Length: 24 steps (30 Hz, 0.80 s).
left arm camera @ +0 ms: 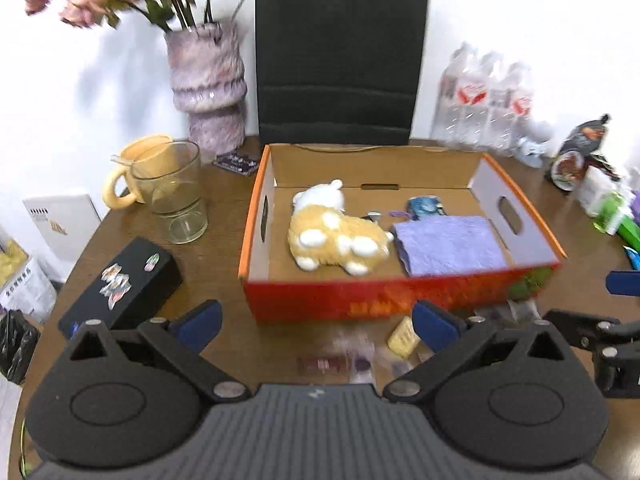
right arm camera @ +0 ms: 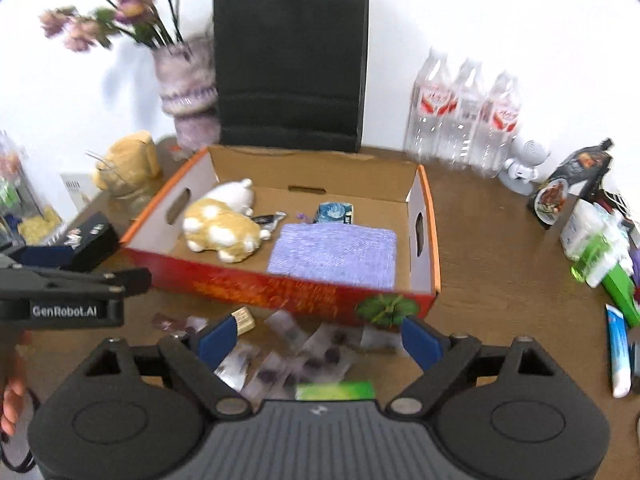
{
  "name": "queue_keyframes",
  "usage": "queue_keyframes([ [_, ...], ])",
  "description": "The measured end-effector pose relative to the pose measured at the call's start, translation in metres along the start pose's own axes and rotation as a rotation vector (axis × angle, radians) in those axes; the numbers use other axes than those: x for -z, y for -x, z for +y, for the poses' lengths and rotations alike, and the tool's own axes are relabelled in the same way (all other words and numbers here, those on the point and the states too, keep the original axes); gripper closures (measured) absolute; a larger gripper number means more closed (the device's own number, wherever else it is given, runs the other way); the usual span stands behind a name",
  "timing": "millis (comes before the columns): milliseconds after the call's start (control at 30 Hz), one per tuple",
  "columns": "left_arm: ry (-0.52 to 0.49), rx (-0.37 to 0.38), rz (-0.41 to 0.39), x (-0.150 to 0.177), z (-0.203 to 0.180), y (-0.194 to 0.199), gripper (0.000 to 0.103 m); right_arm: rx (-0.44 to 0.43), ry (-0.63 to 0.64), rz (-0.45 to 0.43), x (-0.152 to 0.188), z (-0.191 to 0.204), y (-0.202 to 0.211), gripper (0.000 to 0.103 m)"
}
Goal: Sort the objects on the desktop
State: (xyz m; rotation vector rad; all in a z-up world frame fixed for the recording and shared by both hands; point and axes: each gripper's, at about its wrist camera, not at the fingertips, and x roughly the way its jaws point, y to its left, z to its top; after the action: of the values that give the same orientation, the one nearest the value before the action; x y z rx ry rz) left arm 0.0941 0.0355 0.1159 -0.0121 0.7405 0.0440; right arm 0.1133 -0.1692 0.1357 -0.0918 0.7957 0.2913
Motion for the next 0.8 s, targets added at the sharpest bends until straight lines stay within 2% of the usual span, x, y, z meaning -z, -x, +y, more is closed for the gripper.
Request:
queue_keyframes([
  [100, 0.021, 0.027, -0.059, 0.043, 0.0, 0.015, 0.0, 0.01, -0.042, -0.1, 0.043, 0.003, 0.016, 0.008],
  [167, -0.001, 0.041, -0.045, 0.072, -0.003, 0.017, 0.0, 0.036, -0.05, -0.132, 0.075, 0.008, 0.016, 0.006],
  [333, -0.041, -0.005, -0.032, 0.121, -0.012, 0.013, 0.0, 0.053, -0.074, -0.133, 0.122, 0.014, 0.006, 0.006],
  [500, -0.04, -0.008, 0.002, 0.143, -0.014, 0.0, 0.0, 0.069, -0.071, -0.121, 0.144, 0.017, -0.002, 0.006],
  [800, -0.026, 0.012, -0.043, 0.152, -0.011, -0.004, 0.0, 0.081, -0.098, -0.09, 0.163, 0.014, -0.019, 0.006],
])
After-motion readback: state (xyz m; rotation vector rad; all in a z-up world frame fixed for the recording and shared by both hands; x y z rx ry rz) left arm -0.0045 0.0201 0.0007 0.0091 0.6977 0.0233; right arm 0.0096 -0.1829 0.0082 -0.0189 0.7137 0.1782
